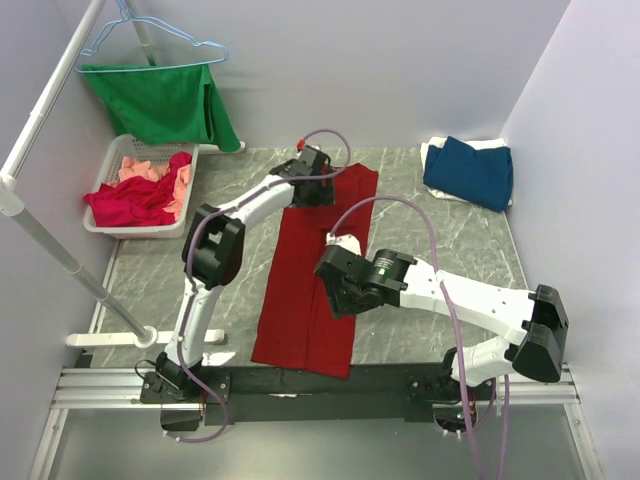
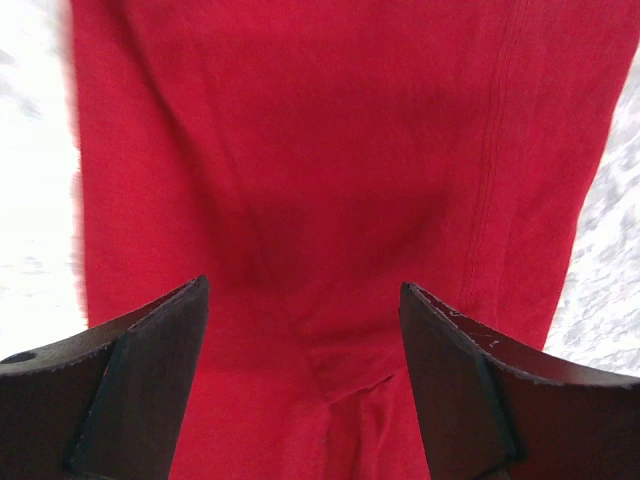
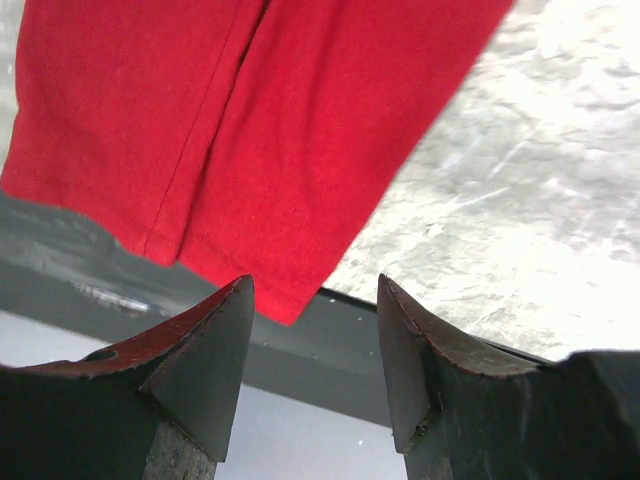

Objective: Fold and stack the t-shirts
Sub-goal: Fold the tshirt

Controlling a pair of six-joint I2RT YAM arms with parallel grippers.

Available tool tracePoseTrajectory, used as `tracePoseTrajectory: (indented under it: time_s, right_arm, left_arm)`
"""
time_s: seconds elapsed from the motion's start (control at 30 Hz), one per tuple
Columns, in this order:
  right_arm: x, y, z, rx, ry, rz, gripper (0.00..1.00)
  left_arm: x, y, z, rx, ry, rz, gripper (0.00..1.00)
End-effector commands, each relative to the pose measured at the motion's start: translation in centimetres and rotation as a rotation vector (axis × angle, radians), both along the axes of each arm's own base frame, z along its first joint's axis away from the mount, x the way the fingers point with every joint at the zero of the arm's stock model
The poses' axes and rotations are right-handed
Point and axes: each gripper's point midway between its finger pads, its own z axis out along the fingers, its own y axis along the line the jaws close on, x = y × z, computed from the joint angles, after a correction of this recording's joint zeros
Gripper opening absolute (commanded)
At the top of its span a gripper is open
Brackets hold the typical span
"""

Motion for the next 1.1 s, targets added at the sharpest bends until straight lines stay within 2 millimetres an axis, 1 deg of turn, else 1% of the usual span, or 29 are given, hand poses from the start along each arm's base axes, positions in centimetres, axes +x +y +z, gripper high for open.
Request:
tracePoseTrajectory:
  time_s: [0.0,0.03,0.07,0.13,0.17,0.23,0.27,0.3,0.33,0.37,0.4,0.43,0.47,0.5,0.53,0.57,0.67,0.7,0.77,0.8,0.87,0.9,0.93,0.97,1.0,1.03,1.07]
  right_arm:
    - [1.6,-1.8,1.8,-0.013,-0.082,-0.122,0.60]
    - [1.8,-2.2,2.0,-0.016,-0.095,-0.146,0.60]
    - [1.8,-2.4,2.3,-0.005,-0.102,-0.154,0.60]
    - [2.1,-3.1,2.7,0.000,-0.114,-0.192,0.60]
    - [2.2,-3.4,3.1,0.019,-0.122,-0.202,0.60]
    - [2.4,-4.0,3.2,0.028,-0.124,-0.234,0.60]
    - [2.4,-4.3,3.5,0.045,-0.127,-0.240,0.60]
    - [2.5,-4.4,3.6,0.054,-0.126,-0.244,0.60]
    - [2.6,-4.7,3.7,0.055,-0.127,-0.257,0.60]
    - [2.7,-5.0,3.9,0.067,-0.130,-0.270,0.60]
    - [2.9,-5.1,4.1,0.074,-0.131,-0.276,0.60]
    - [2.9,-5.3,4.1,0.076,-0.133,-0.281,0.60]
    - [3.1,-5.6,4.2,0.079,-0.138,-0.294,0.60]
    - [3.1,-5.6,4.3,0.085,-0.134,-0.293,0.60]
    - [3.2,-5.7,4.3,0.082,-0.135,-0.294,0.60]
    - [3.3,-5.7,4.2,0.077,-0.134,-0.294,0.60]
    - [3.7,-5.9,4.0,0.054,-0.127,-0.296,0.60]
    - [3.9,-5.9,4.0,0.053,-0.124,-0.296,0.60]
    - [4.2,-5.9,3.8,0.033,-0.121,-0.290,0.59]
    - [4.5,-5.8,3.9,0.036,-0.120,-0.289,0.59]
    - [4.8,-5.7,3.8,0.027,-0.117,-0.281,0.59]
    - [5.1,-5.6,4.0,0.029,-0.120,-0.283,0.59]
    - [5.2,-5.6,4.0,0.028,-0.118,-0.277,0.59]
    - [5.4,-5.6,3.7,0.020,-0.114,-0.278,0.59]
    - [5.6,-5.5,3.8,0.021,-0.112,-0.277,0.59]
    - [5.8,-5.6,3.7,0.016,-0.109,-0.277,0.59]
    - [6.0,-5.6,3.6,0.011,-0.106,-0.276,0.59]
  left_arm:
    - [1.2,-2.0,0.2,-0.028,-0.050,0.028,0.82]
    - [1.0,-2.3,-0.3,-0.001,-0.057,0.029,0.82]
    - [1.0,-2.2,-1.2,0.022,-0.051,0.035,0.82]
    - [0.9,-2.3,-1.9,0.059,-0.060,0.045,0.83]
    - [0.8,-2.3,-2.7,0.074,-0.053,0.049,0.83]
    - [1.1,-2.2,-3.0,0.090,-0.056,0.066,0.83]
    - [1.1,-1.7,-4.1,0.127,-0.045,0.085,0.83]
    - [1.2,-1.4,-4.4,0.146,-0.042,0.104,0.83]
    - [1.8,-1.4,-4.0,0.146,-0.056,0.128,0.83]
    - [2.2,-0.1,-5.1,0.211,-0.068,0.185,0.84]
    - [1.6,1.2,-5.9,0.273,-0.035,0.225,0.84]
    - [2.5,1.2,-4.8,0.260,-0.062,0.278,0.84]
    - [2.5,2.0,-6.6,0.305,-0.043,0.299,0.84]
    - [2.6,2.6,-6.7,0.336,-0.049,0.330,0.85]
    - [3.0,2.8,-6.7,0.340,-0.060,0.346,0.85]
    - [3.0,3.1,-7.2,0.352,-0.060,0.359,0.85]
    - [3.7,4.2,-7.4,0.331,-0.065,0.413,0.86]
    - [4.2,5.0,-7.4,0.324,-0.070,0.445,0.86]
    - [4.9,5.5,-7.2,0.306,-0.076,0.459,0.86]
    - [5.4,6.4,-7.2,0.301,-0.074,0.479,0.86]
    - [6.5,7.0,-6.8,0.279,-0.084,0.492,0.86]
    - [7.1,7.9,-6.8,0.275,-0.083,0.497,0.86]
    - [7.4,7.7,-7.0,0.245,-0.072,0.478,0.86]
    - [8.2,7.6,-6.7,0.218,-0.088,0.472,0.87]
    - [8.8,8.1,-6.5,0.208,-0.092,0.457,0.87]
    - [9.1,8.0,-6.6,0.193,-0.091,0.429,0.87]
    - [9.9,7.0,-6.1,0.137,-0.107,0.384,0.87]
